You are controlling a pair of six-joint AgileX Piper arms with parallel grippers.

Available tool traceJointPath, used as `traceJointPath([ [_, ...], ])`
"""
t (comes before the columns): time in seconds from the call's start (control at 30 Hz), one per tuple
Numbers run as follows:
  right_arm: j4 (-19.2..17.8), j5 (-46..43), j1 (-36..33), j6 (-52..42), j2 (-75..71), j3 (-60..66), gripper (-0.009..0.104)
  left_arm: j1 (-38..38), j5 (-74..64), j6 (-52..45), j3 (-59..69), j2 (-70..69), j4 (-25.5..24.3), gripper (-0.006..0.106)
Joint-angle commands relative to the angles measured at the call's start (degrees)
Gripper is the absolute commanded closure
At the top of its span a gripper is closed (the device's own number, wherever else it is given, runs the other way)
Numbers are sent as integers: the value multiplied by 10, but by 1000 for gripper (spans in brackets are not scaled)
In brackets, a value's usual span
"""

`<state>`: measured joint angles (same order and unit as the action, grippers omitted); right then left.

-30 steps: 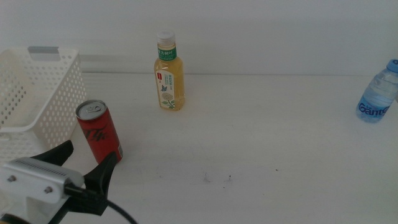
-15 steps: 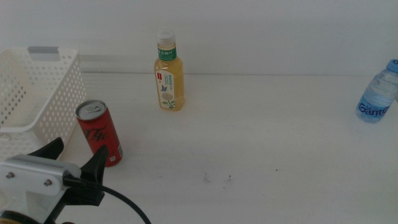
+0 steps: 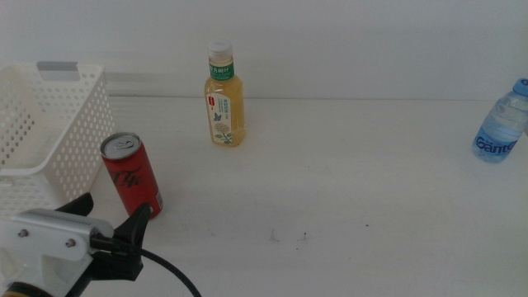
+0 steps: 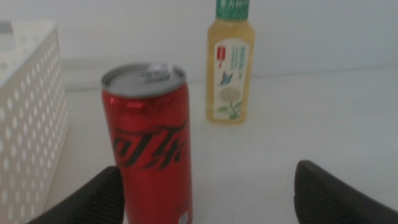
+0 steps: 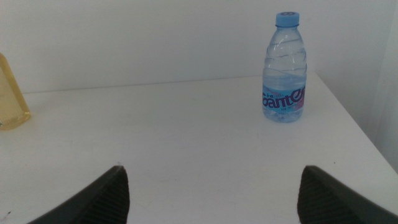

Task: Use arms to grab the bottles and put them into the dustbin to the left of the table.

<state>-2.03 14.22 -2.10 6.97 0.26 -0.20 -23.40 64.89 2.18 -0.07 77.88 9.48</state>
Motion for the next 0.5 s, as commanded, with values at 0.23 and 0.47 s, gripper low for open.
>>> traceJointPath([
  [0.23, -6, -5, 4, -3, -3, 2, 13, -4, -35, -57, -13, 12, 56, 7],
  [0.47, -6, -5, 4, -3, -3, 2, 13, -4, 39, -27, -29, 115, 48, 7],
])
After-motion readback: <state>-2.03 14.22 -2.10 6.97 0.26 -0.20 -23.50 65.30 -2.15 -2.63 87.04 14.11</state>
